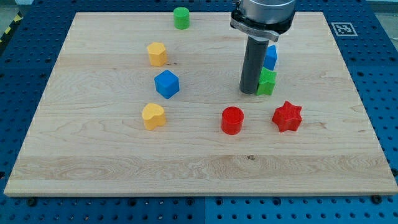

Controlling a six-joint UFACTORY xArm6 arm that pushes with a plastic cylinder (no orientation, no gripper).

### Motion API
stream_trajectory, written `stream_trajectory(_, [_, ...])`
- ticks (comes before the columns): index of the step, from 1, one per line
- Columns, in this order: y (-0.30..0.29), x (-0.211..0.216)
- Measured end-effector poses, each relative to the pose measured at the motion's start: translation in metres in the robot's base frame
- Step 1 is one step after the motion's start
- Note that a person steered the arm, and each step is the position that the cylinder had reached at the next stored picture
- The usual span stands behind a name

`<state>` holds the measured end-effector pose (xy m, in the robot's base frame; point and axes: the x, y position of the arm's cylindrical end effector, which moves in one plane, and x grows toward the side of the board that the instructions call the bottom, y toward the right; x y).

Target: Move the green star above the red star

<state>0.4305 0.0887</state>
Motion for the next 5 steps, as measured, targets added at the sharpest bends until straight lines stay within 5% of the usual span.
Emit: stream_trajectory(5, [-0.005,-0.018])
